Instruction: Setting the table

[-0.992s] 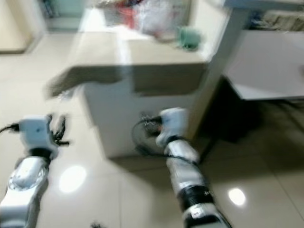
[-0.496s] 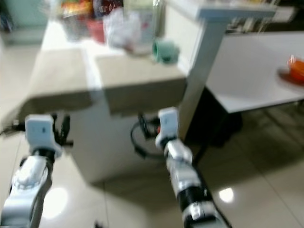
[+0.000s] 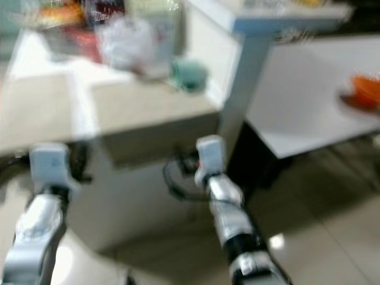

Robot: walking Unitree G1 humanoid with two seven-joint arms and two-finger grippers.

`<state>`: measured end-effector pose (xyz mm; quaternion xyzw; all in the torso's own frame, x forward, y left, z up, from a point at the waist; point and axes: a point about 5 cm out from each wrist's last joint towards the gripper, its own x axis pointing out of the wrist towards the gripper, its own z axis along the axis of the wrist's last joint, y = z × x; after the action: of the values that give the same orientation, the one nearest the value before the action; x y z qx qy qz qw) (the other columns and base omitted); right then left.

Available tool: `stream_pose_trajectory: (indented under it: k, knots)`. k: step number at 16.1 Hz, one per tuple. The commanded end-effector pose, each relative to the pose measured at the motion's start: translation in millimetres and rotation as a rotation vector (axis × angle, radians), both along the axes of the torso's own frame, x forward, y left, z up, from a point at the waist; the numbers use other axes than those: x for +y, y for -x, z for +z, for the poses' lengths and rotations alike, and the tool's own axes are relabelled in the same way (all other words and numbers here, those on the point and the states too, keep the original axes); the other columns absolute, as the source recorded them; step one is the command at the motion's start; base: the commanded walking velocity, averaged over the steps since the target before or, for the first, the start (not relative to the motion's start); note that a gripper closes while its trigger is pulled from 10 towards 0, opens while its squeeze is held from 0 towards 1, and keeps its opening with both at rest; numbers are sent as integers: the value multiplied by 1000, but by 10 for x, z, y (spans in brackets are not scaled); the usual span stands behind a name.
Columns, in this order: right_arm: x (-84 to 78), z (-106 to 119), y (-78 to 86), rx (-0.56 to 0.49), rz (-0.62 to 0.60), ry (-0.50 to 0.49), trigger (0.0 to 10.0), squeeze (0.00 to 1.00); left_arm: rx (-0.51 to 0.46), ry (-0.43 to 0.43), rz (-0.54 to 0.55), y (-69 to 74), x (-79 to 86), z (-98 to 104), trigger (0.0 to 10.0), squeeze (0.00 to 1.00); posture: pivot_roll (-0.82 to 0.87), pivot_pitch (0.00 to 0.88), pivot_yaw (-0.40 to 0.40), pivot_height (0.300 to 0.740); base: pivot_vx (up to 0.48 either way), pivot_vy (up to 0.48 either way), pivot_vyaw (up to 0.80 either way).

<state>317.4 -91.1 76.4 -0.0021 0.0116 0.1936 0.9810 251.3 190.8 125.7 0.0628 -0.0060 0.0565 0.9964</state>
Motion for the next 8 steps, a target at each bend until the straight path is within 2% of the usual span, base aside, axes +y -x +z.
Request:
stream_pose_trajectory:
  k: [1,2,5,7,8]
  knots:
    - [-131,48,-13,-43,-25,28,10000,0,-20,14,-12,-23,-64,44,10000,0,30,17,-28,740,0,0,0]
    - [-110,196,-16,-139,-19,26,10000,0,-38,-17,-12,-22,-72,75,10000,0,28,17,-28,740,0,0,0]
    - [-152,399,-101,-206,-67,-12,10000,0,-61,-35,7,-59,-26,156,10000,0,23,18,-24,740,0,0,0]
    - [-129,604,-147,-291,-73,-24,10000,0,-72,-43,13,-102,5,193,10000,0,16,16,-17,740,0,0,0]
    - [-121,638,-151,-306,-71,-24,10000,0,-73,-44,13,-108,6,196,10000,0,16,16,-17,740,0,0,0]
